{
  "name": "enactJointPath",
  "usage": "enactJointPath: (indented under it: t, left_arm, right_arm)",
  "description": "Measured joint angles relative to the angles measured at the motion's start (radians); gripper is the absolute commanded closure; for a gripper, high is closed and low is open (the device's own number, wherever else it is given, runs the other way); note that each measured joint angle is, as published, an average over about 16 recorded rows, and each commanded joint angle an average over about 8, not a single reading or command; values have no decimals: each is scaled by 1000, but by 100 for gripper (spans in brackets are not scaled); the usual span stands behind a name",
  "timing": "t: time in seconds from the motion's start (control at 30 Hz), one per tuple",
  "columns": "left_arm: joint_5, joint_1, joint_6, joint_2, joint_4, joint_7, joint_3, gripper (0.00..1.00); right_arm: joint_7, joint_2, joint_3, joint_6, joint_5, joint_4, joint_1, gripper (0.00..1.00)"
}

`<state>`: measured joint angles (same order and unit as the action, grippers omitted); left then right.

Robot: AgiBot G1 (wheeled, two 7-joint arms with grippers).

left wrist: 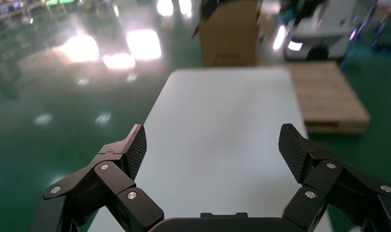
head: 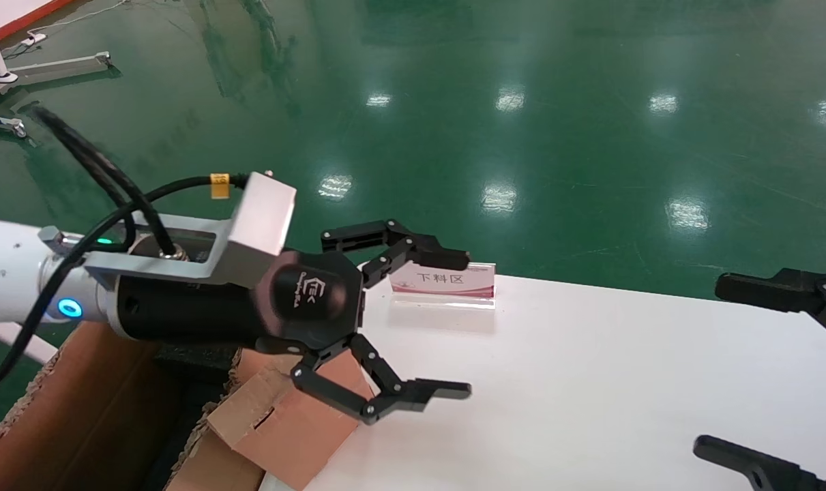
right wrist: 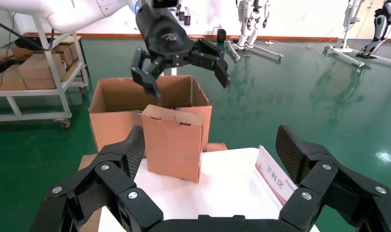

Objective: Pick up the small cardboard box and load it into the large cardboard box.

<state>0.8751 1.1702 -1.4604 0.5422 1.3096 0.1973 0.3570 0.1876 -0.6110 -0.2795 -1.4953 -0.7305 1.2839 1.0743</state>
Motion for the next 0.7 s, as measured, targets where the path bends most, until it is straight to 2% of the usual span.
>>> enactJointPath:
  t: [0.17,0.33,0.5,0.7]
  left_arm:
    - [109,79,23,-27,28,42,63,0]
    - [250,179,35,-37,67,140,143,0]
    - [404,293,25,-26,108,297,235,0]
    - [569,435,-14,8,143,532,352,0]
  right_arm:
    - [0,0,0,0,0,0,0,0]
    - [0,0,0,0,0,0,0,0]
    - [0,0,0,0,0,0,0,0]
    - [0,0,0,0,0,0,0,0]
